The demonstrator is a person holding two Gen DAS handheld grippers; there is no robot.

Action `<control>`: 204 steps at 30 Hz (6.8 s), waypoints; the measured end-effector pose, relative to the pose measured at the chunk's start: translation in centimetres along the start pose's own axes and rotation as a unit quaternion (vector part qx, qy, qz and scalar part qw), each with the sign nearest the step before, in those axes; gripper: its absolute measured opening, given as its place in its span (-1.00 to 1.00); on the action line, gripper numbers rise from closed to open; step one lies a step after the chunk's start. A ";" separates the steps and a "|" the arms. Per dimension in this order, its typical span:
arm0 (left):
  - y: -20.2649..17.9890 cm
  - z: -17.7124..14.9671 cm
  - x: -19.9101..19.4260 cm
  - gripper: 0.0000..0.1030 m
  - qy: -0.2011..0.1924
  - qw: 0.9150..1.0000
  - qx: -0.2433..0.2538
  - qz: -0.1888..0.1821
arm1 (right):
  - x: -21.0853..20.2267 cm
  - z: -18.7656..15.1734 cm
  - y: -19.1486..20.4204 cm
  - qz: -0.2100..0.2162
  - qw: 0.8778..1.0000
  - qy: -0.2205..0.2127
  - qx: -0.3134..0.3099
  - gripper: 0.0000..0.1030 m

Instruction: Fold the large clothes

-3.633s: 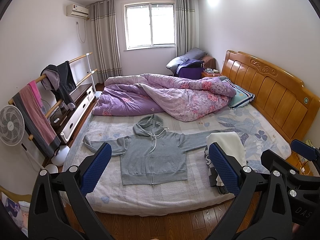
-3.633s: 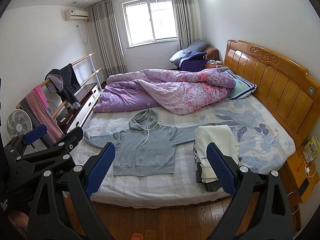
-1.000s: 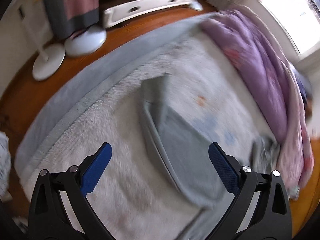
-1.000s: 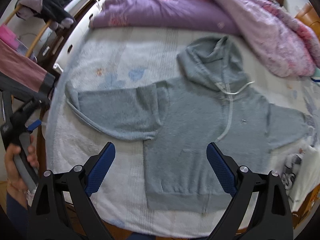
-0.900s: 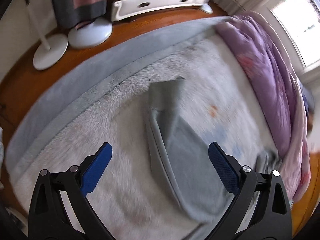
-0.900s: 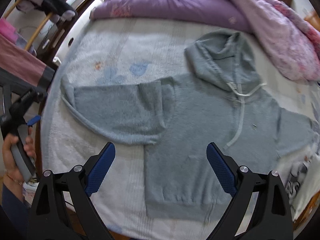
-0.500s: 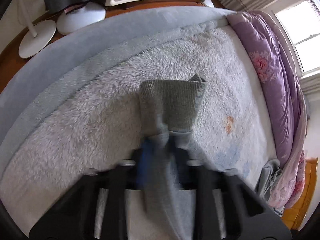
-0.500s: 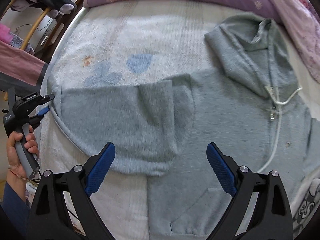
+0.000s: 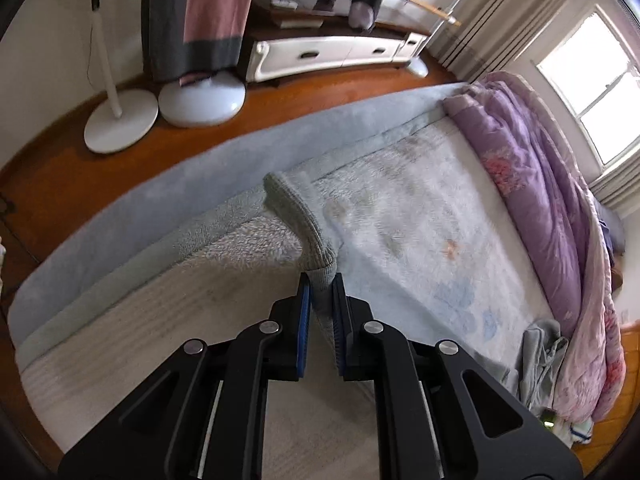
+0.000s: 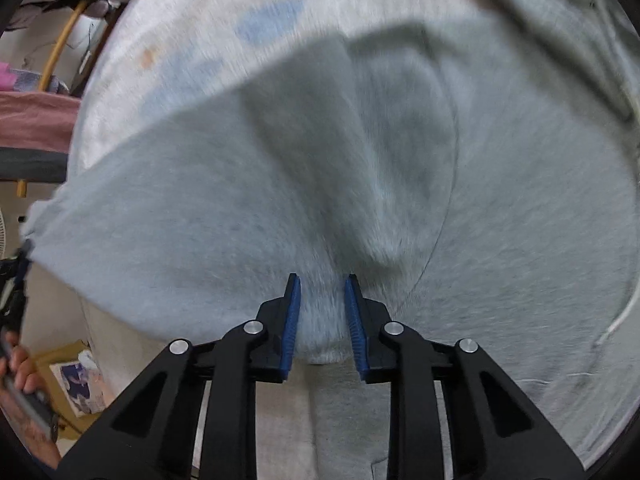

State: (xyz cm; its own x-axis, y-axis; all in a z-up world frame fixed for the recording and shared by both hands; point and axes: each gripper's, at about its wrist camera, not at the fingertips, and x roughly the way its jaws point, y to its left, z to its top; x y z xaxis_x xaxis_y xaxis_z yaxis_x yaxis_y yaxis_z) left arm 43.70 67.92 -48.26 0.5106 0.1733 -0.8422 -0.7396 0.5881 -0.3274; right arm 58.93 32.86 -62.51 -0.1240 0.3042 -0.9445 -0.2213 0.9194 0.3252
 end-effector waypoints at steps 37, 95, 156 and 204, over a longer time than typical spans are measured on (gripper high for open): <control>-51.8 -50.0 5.6 -0.81 0.162 0.883 0.404 -0.174 | -35.6 -13.6 -62.1 -0.157 0.897 -0.271 0.313 0.24; -25.1 -21.9 5.7 0.72 0.142 0.969 0.203 -0.018 | -17.2 -3.0 -11.3 0.017 0.960 -0.278 0.041 -0.73; -48.0 -18.8 15.2 -0.72 0.031 0.925 0.346 -0.153 | -24.0 12.2 -34.9 0.111 0.930 -0.346 0.053 -0.84; -43.7 -25.3 20.2 0.55 0.274 0.944 0.181 -0.022 | -16.4 4.2 -35.7 0.047 0.947 -0.180 0.262 0.18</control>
State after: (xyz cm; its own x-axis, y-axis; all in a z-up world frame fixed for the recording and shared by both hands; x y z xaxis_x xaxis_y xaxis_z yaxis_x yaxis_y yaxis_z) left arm 75.24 25.75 -61.82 0.1606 -0.2344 -0.9588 -0.4730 0.8343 -0.2832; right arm 72.91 -3.92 -58.79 0.2396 0.3702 -0.8975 0.2958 0.8527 0.4306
